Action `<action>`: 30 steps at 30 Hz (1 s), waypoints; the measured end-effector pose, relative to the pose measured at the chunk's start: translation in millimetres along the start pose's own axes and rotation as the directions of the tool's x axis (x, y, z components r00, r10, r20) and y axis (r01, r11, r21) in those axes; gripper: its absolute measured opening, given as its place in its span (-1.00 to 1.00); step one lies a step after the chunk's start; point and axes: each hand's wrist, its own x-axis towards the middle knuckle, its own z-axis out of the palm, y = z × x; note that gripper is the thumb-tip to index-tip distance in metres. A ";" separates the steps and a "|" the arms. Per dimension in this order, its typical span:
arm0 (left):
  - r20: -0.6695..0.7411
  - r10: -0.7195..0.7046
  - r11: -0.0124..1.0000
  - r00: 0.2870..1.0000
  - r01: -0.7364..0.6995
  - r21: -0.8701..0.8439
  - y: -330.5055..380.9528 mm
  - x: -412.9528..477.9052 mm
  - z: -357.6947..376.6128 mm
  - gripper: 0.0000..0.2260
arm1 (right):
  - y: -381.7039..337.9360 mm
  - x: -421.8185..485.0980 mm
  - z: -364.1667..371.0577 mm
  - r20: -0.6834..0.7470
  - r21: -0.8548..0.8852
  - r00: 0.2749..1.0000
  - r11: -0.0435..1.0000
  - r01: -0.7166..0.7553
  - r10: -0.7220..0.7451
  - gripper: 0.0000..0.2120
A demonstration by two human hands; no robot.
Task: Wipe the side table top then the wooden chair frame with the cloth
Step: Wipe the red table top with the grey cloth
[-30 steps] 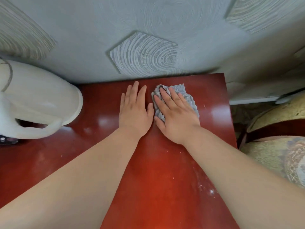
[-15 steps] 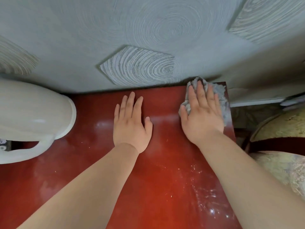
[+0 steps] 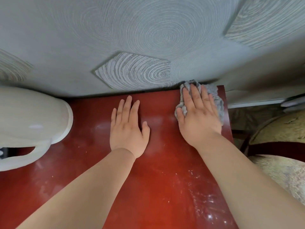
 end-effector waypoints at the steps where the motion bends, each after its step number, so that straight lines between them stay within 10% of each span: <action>1: 0.000 0.001 1.000 1.000 -0.001 0.005 -0.1 0.1 0.3 -0.35 | -11.4 1.4 1.8 0.005 0.023 1.000 1.000 0.008 -0.008 -0.37; 9: 0.001 0.005 1.000 1.000 -0.005 0.020 -1.5 -0.1 2.0 -0.34 | -58.0 13.2 12.4 0.084 -0.003 0.912 0.915 0.403 -0.402 -0.38; 18: 0.003 0.003 1.000 1.000 -0.003 0.006 -2.1 0.9 0.7 -0.34 | 37.0 -5.9 -1.7 -0.051 -0.033 0.998 0.999 -0.027 0.025 -0.34; 26: 0.022 0.009 1.000 1.000 -0.009 0.007 -2.1 0.0 -2.2 -0.36 | 29.7 7.9 1.6 -0.055 -0.074 0.994 0.993 0.090 -0.095 -0.28; 30: 0.008 0.015 1.000 1.000 -0.015 -0.005 -1.4 -0.7 -1.9 -0.36 | 46.1 -15.8 3.3 -0.079 -0.060 0.995 0.996 -0.071 0.066 -0.25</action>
